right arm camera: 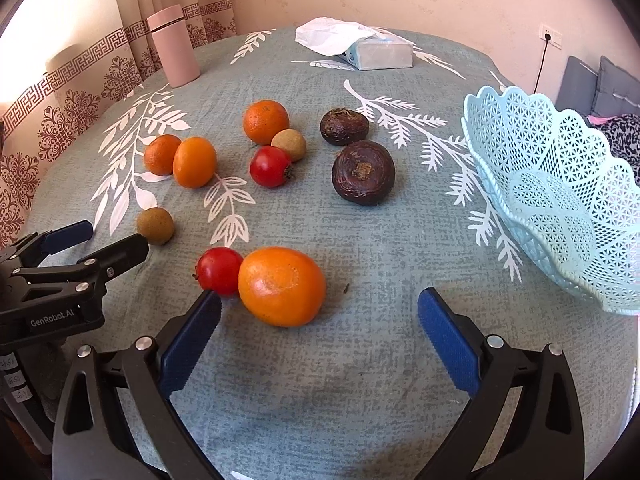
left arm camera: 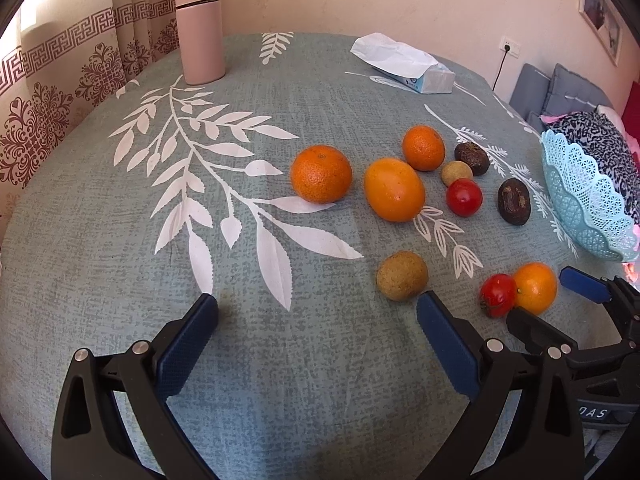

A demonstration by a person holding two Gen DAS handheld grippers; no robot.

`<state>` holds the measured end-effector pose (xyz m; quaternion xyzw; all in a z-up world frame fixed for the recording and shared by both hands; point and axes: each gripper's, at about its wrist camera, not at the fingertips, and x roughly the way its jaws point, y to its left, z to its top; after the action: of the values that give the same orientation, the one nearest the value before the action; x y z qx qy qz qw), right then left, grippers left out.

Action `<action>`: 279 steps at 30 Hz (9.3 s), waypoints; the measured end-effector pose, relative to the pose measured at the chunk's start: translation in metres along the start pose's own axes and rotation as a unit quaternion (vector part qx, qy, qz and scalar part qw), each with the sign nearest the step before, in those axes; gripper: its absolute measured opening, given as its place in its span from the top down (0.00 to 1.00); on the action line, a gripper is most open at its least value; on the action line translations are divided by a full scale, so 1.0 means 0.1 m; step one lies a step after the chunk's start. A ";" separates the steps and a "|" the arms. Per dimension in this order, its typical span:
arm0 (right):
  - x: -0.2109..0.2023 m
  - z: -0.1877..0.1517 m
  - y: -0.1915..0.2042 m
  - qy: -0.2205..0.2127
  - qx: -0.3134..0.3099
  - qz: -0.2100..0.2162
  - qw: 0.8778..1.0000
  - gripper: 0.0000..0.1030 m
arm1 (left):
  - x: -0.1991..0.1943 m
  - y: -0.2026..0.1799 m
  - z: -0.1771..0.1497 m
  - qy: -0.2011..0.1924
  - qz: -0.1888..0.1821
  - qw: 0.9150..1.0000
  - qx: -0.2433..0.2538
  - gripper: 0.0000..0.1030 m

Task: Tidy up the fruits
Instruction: 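Close the right tool around the large orange in front of it, then carry the orange to the blue basket with the right tool while the left tool grasps a brown kiwi, then open the right tool to drop the orange in the basket while the left tool drops the kiwi in, then reach the left tool to the round tangerine and close on it, then grasp and lift the large dark purple beet with the right tool, then carry the beet over the blue basket and open the right tool, then carry the tangerine over the basket and open the left tool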

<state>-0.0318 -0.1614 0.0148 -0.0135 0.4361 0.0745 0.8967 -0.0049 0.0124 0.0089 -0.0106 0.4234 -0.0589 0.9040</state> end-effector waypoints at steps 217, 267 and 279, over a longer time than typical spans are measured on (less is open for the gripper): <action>-0.70 0.27 -0.67 -0.114 0.149 -0.092 0.978 0.60 | 0.13 0.16 0.47 -0.072 0.001 0.996 -0.058 0.62; -0.91 -0.84 -1.72 -0.117 0.289 -0.108 0.944 0.53 | -0.20 -1.16 0.74 -0.084 -0.079 0.992 0.044 0.62; -0.87 -0.89 -1.77 -0.121 0.301 -0.084 0.942 0.53 | 0.00 -2.18 0.94 -0.065 -0.141 0.980 0.127 0.62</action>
<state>-0.1286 -0.3546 0.0211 0.2293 0.3235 -0.1348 0.9081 0.0454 -0.2067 0.0845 0.0412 0.3470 -0.2379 0.9062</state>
